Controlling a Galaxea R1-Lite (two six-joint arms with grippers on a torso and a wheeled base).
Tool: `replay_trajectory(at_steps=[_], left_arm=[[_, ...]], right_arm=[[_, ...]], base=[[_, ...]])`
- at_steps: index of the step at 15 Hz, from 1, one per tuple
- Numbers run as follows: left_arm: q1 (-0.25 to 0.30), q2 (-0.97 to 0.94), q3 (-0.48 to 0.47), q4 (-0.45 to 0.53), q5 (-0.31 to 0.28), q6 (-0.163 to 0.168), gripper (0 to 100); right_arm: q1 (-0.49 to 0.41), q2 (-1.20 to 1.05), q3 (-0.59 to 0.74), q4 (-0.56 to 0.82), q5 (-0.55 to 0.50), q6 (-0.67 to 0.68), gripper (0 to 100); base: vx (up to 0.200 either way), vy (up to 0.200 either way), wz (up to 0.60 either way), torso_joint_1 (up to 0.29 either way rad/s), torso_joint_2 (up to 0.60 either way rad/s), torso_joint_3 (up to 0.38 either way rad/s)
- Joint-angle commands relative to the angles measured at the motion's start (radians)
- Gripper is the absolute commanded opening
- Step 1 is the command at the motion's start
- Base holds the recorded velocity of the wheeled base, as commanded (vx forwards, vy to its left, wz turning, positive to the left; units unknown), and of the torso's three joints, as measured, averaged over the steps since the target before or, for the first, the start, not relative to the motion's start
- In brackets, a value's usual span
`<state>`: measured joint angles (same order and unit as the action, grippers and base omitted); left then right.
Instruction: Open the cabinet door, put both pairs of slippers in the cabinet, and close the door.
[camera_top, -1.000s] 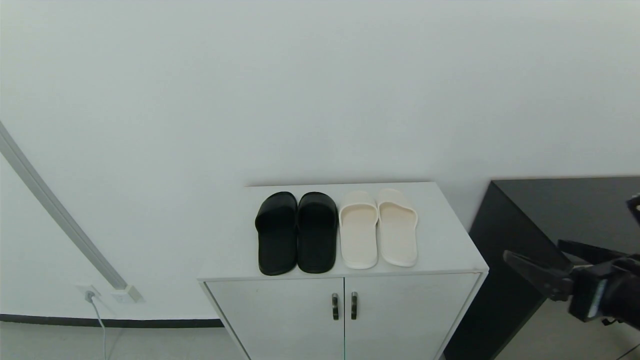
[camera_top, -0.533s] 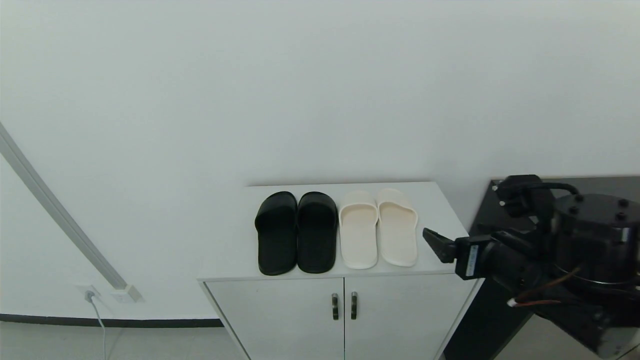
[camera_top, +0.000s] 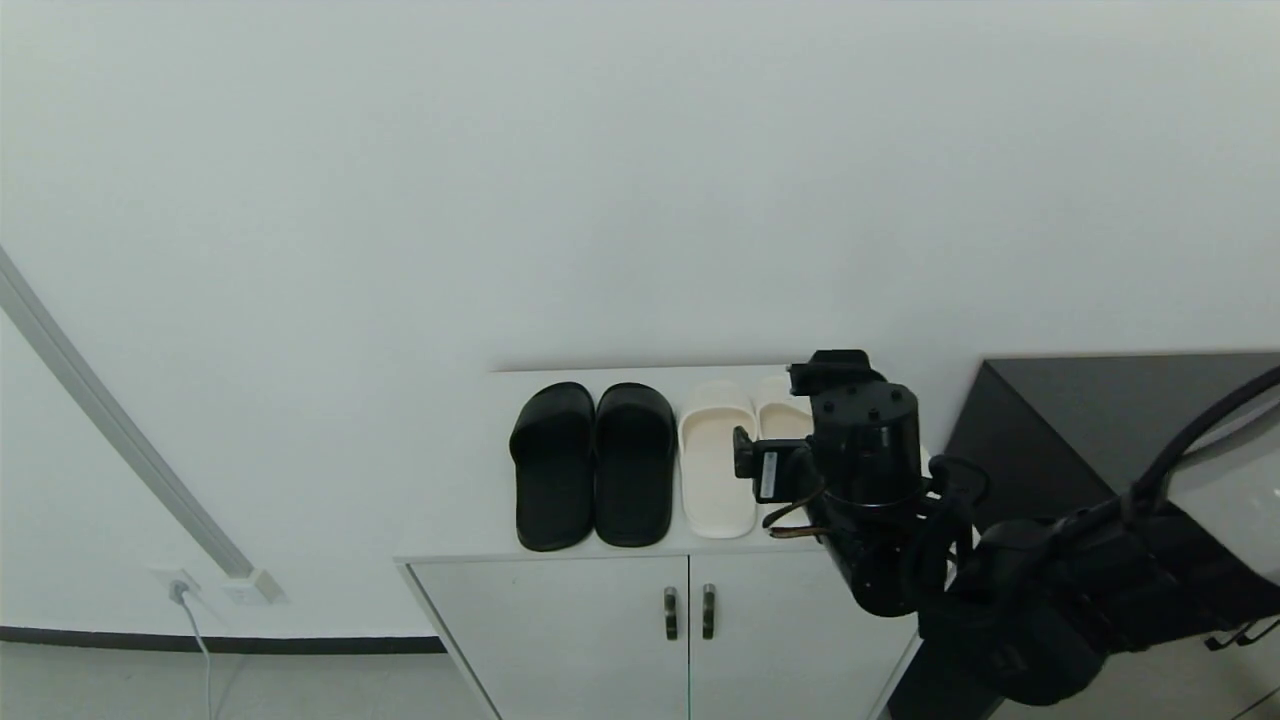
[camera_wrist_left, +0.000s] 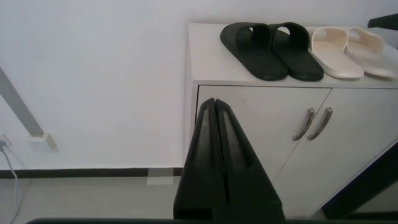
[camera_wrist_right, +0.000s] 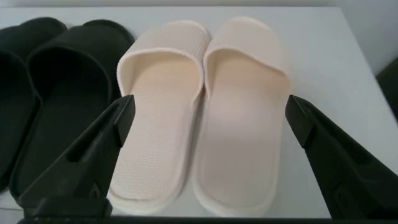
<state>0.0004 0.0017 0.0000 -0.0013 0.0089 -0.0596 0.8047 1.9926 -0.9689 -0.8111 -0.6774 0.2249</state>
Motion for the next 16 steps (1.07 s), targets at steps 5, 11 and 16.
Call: replay_trajectory(at_steps=[5, 11, 16], left_arm=[[0.0, 0.001, 0.0, 0.0, -0.001, -0.002, 0], [0.0, 0.001, 0.0, 0.0, -0.001, -0.002, 0], [0.001, 0.001, -0.002, 0.0, -0.001, -0.002, 0]], right_arm=[[-0.033, 0.143, -0.094, 0.03, 0.055, -0.001, 100], [-0.093, 0.256, -0.228, 0.032, 0.099, -0.002, 100], [-0.125, 0.334, -0.356, 0.046, 0.101, -0.021, 100]], base=[[0.0, 0.0, 0.0, 0.0, 0.0, 0.0], [0.0, 0.0, 0.0, 0.0, 0.0, 0.0], [0.0, 0.0, 0.0, 0.0, 0.0, 0.0]])
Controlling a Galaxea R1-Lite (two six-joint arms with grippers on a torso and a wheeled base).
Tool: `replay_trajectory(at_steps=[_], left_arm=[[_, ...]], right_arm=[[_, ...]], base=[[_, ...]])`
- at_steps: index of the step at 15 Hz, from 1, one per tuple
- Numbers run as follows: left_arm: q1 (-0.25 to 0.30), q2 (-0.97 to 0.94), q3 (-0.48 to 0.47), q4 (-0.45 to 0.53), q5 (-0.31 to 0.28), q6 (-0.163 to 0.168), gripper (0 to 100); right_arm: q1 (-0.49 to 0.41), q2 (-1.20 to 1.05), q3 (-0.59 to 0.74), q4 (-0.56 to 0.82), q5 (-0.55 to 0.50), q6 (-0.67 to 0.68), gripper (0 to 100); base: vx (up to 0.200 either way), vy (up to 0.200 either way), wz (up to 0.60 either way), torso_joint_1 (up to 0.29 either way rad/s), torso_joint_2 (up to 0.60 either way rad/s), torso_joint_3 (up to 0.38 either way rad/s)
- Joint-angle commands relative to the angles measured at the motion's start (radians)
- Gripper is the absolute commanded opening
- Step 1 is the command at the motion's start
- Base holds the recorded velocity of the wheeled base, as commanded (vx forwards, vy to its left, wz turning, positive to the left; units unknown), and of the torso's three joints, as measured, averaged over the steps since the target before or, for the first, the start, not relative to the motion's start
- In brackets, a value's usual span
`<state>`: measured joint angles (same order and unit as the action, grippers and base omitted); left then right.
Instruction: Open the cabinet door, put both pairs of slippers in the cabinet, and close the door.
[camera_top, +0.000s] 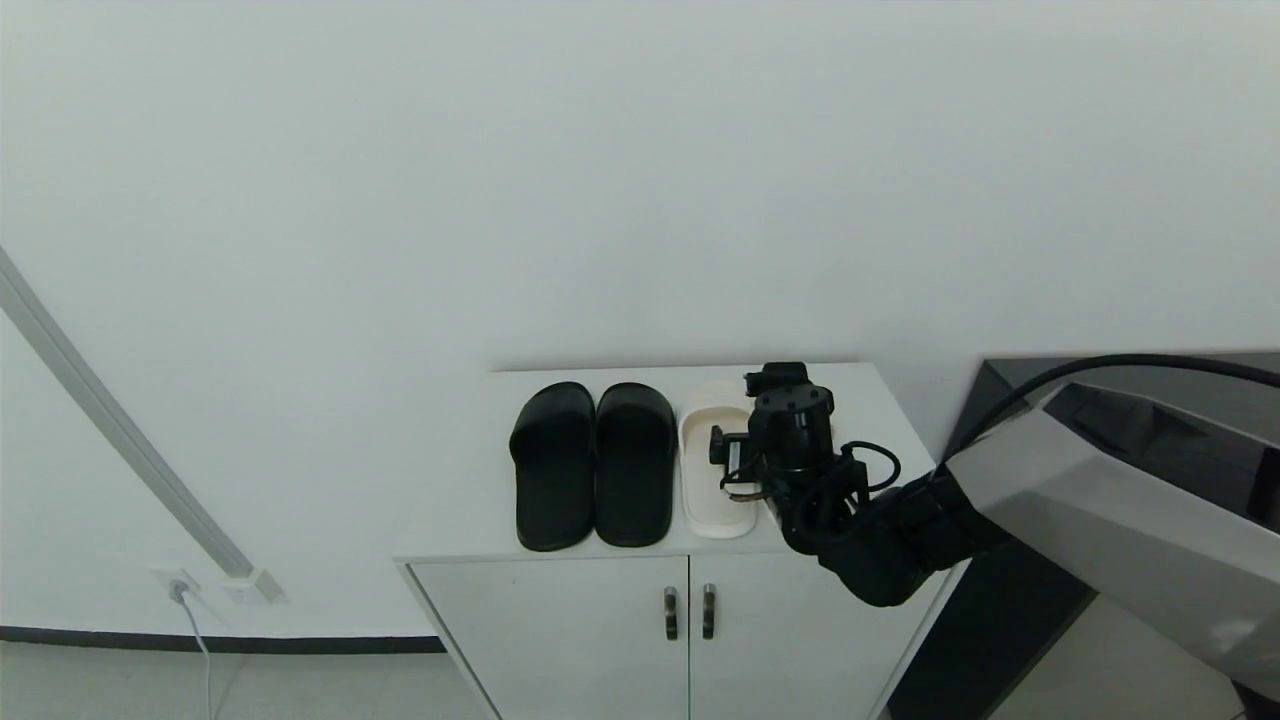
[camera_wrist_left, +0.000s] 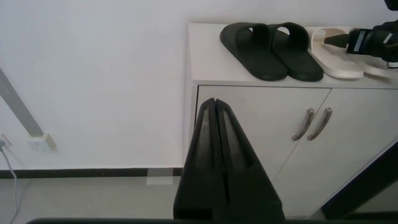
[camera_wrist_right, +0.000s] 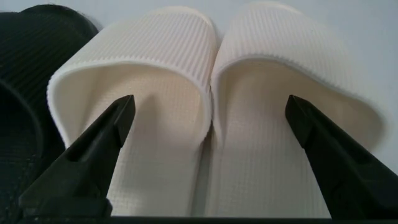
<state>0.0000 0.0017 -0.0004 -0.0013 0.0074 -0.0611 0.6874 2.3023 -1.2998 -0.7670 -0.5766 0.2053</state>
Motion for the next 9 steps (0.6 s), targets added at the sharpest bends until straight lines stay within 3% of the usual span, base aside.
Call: replay_trajectory(at_steps=[1, 2, 3, 9], left_arm=[[0.0, 0.001, -0.001, 0.0, 0.0, 0.0, 0], [0.0, 0.001, -0.001, 0.0, 0.0, 0.0, 0], [0.0, 0.001, 0.0, 0.0, 0.0, 0.0, 0], [0.0, 0.001, -0.001, 0.0, 0.0, 0.0, 0]], right_arm=[[-0.014, 0.031, -0.041, 0.015, 0.009, -0.001, 100], [-0.016, 0.034, -0.05, 0.018, 0.011, -0.001, 100], [-0.016, 0.045, -0.064, 0.02, 0.011, -0.001, 0], [-0.017, 0.048, -0.078, 0.032, 0.006, -0.003, 0]], base=[[0.0, 0.0, 0.0, 0.0, 0.0, 0.0], [0.0, 0.0, 0.0, 0.0, 0.0, 0.0], [0.0, 0.0, 0.0, 0.0, 0.0, 0.0], [0.0, 0.0, 0.0, 0.0, 0.0, 0.0]])
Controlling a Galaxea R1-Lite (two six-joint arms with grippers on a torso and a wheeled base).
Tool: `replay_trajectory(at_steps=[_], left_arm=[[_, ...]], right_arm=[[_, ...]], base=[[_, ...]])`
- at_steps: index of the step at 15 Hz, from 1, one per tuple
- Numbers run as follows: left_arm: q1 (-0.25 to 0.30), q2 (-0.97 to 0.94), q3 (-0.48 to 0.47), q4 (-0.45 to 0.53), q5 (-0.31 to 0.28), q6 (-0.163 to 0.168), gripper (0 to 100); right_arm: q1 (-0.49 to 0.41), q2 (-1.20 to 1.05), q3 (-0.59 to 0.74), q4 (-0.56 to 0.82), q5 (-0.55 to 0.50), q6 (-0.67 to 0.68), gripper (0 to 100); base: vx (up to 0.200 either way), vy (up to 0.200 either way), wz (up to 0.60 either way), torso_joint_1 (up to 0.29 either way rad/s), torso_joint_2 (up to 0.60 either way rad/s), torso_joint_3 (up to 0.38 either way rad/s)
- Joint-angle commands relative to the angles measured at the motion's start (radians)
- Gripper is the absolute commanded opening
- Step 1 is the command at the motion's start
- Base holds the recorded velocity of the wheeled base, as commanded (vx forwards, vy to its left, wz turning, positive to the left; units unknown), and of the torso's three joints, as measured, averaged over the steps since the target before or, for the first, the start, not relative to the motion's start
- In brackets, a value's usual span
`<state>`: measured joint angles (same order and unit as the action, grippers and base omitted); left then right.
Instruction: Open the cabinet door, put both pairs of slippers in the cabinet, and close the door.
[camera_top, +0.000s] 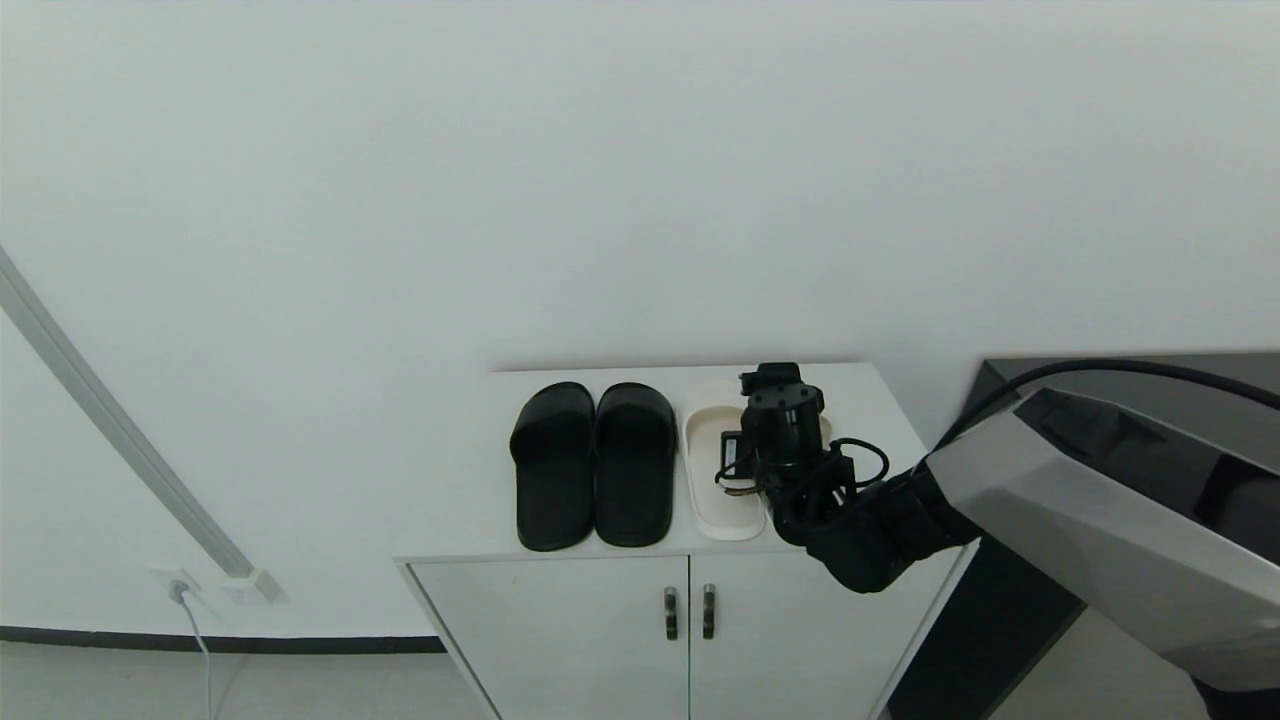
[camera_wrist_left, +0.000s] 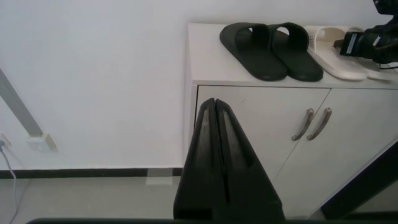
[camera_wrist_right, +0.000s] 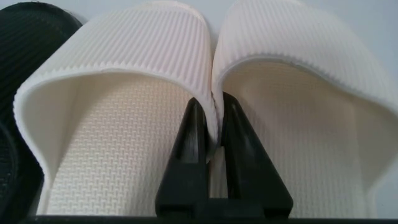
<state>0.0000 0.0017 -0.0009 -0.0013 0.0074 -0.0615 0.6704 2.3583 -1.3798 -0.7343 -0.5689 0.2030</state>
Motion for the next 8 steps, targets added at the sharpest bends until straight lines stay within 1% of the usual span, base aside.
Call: replay_trajectory(at_steps=[1, 5, 6, 7, 8], left_arm=[[0.0, 0.001, -0.001, 0.0, 0.0, -0.001, 0], [0.002, 0.001, -0.001, 0.0, 0.0, -0.003, 0], [0.0, 0.0, -0.001, 0.0, 0.0, -0.004, 0], [0.0, 0.0, -0.001, 0.0, 0.0, -0.011, 0], [0.002, 0.0, -0.001, 0.0, 0.0, -0.014, 0]], right_arm=[[0.0, -0.025, 0.007, -0.002, -0.006, -0.002, 0], [0.0, -0.136, 0.14, -0.033, -0.006, -0.025, 0], [0.0, -0.2, 0.226, -0.059, -0.002, -0.039, 0], [0.0, -0.238, 0.281, -0.079, 0.006, -0.054, 0], [0.003, -0.3, 0.363, -0.114, 0.049, -0.077, 0]], base=[[0.0, 0.0, 0.0, 0.0, 0.0, 0.0], [0.0, 0.0, 0.0, 0.0, 0.0, 0.0], [0.0, 0.0, 0.0, 0.0, 0.0, 0.0], [0.0, 0.0, 0.0, 0.0, 0.0, 0.0], [0.0, 0.0, 0.0, 0.0, 0.0, 0.0]])
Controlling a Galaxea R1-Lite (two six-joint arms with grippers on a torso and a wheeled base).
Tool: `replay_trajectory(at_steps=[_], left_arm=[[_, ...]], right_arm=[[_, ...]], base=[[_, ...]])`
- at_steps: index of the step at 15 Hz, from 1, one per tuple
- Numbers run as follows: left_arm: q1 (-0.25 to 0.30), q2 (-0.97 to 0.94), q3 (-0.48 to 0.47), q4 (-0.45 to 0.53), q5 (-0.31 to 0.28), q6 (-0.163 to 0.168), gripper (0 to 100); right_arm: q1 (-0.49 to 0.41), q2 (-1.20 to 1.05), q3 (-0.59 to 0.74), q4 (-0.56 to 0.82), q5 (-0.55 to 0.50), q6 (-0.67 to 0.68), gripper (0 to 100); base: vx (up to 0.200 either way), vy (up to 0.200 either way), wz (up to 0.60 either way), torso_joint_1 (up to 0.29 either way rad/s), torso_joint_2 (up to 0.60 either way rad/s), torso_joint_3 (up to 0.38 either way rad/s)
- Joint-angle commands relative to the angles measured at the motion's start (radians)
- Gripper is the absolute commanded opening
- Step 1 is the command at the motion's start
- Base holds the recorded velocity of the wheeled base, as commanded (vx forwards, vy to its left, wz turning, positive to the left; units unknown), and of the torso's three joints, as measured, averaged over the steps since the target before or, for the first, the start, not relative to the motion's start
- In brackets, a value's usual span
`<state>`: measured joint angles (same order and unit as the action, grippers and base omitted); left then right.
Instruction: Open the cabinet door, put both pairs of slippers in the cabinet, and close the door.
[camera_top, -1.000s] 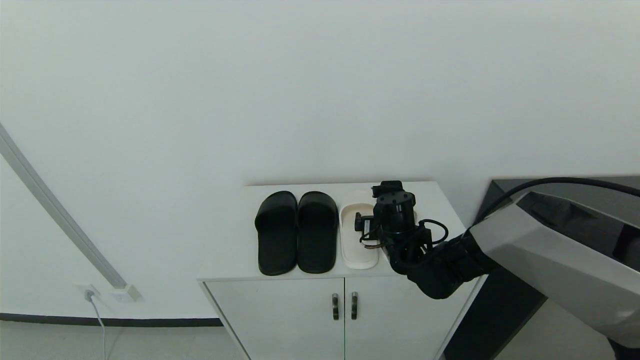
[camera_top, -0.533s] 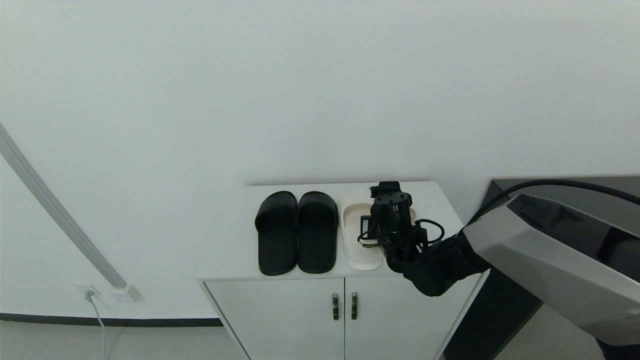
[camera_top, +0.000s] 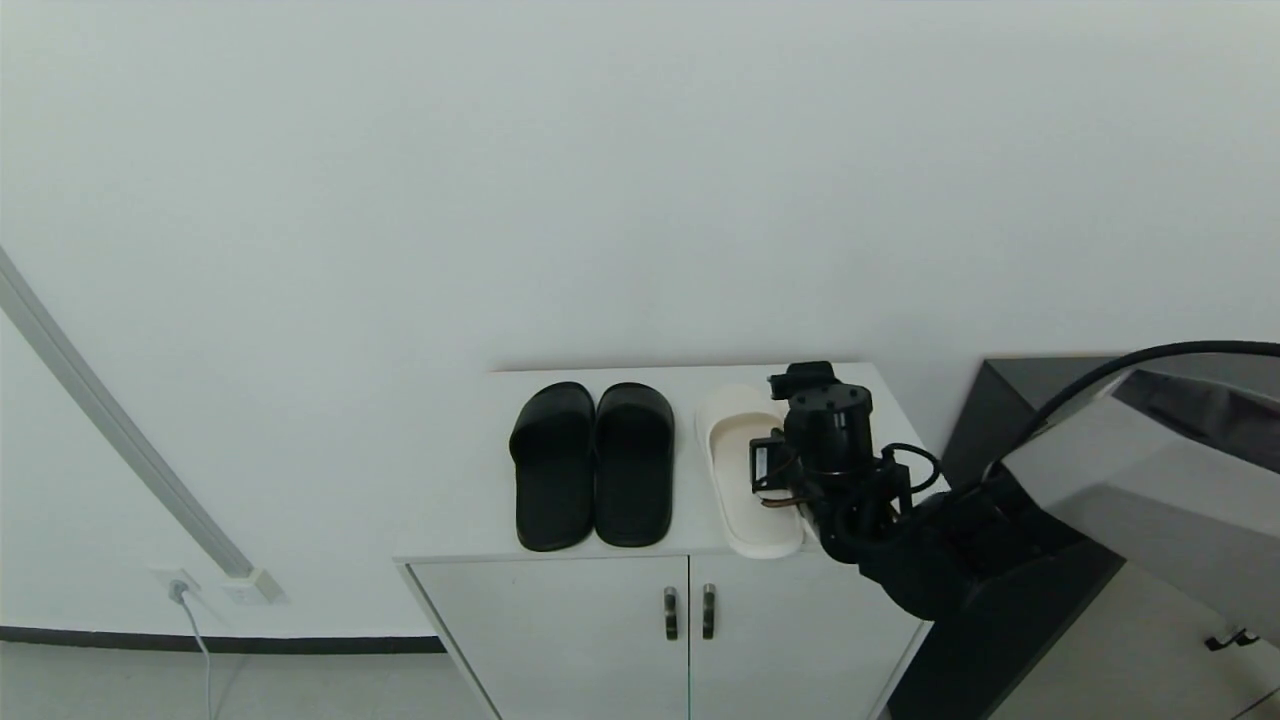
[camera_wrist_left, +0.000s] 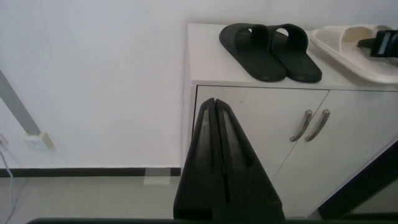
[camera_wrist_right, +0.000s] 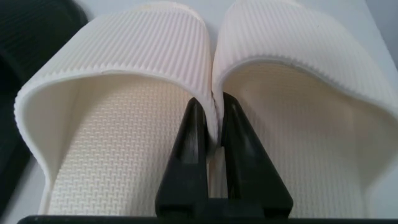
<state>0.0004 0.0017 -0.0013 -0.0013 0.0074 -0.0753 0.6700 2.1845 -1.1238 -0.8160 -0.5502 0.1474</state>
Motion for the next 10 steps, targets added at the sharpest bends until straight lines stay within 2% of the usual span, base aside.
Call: replay_trajectory(at_steps=[1, 4, 6, 7, 10], left_arm=[[0.0, 0.0, 0.0, 0.0, 0.0, 0.0, 0], [0.001, 0.001, 0.0, 0.0, 0.0, -0.001, 0], [0.001, 0.0, 0.0, 0.0, 0.0, -0.001, 0], [0.001, 0.0, 0.0, 0.0, 0.0, 0.0, 0], [0.0, 0.0, 0.0, 0.0, 0.0, 0.0, 0]], right_arm=[[0.006, -0.18, 0.179, -0.057, 0.082, -0.039, 0], [0.033, -0.316, 0.351, -0.071, 0.262, -0.058, 0], [0.053, -0.374, 0.429, -0.078, 0.346, -0.058, 0], [0.074, -0.437, 0.503, -0.08, 0.451, -0.06, 0], [0.103, -0.534, 0.607, -0.075, 0.613, -0.12, 0]], base=[[0.0, 0.0, 0.0, 0.0, 0.0, 0.0], [0.0, 0.0, 0.0, 0.0, 0.0, 0.0], [0.0, 0.0, 0.0, 0.0, 0.0, 0.0], [0.0, 0.0, 0.0, 0.0, 0.0, 0.0], [0.0, 0.0, 0.0, 0.0, 0.0, 0.0]])
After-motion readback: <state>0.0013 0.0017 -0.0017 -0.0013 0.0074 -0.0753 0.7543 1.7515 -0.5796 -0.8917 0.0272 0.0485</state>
